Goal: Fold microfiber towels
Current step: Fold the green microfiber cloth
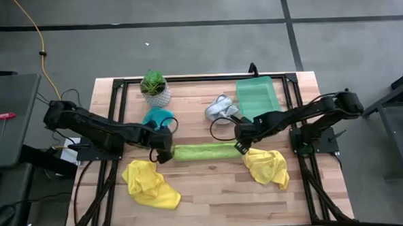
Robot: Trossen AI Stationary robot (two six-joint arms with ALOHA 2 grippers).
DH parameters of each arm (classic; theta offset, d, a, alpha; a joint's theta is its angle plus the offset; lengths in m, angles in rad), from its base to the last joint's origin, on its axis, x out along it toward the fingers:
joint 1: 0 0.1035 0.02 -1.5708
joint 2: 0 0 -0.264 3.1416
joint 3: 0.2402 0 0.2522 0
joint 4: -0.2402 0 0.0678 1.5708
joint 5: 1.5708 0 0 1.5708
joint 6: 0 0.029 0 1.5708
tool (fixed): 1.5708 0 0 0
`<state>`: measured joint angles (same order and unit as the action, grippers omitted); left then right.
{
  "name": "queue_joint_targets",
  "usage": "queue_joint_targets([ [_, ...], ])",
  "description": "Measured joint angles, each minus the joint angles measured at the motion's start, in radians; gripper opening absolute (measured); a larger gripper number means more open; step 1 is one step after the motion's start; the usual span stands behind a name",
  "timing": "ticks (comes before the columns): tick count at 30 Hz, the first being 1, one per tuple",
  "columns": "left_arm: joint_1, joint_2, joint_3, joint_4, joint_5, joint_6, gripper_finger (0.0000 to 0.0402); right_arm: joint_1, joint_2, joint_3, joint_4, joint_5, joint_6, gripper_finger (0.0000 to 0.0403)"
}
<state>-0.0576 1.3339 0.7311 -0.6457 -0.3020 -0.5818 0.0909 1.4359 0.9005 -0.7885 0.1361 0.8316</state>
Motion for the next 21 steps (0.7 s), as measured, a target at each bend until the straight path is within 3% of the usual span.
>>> queue_joint_targets([
  [5, -0.018, -0.097, -0.027, 0.174, 0.063, 0.002, 0.0138, 0.0, -0.133, -0.162, 0.094, -0.112, 0.101, 0.0218],
  [11, -0.076, -0.156, -0.169, 0.53, 0.174, -0.012, 0.0139, 0.0, -0.284, -0.386, 0.507, -0.16, 0.315, 0.0218],
  [21, -0.13, -0.114, -0.268, 0.539, 0.11, -0.113, 0.0122, 0.0, -0.205, -0.423, 0.637, -0.147, 0.312, 0.0218],
])
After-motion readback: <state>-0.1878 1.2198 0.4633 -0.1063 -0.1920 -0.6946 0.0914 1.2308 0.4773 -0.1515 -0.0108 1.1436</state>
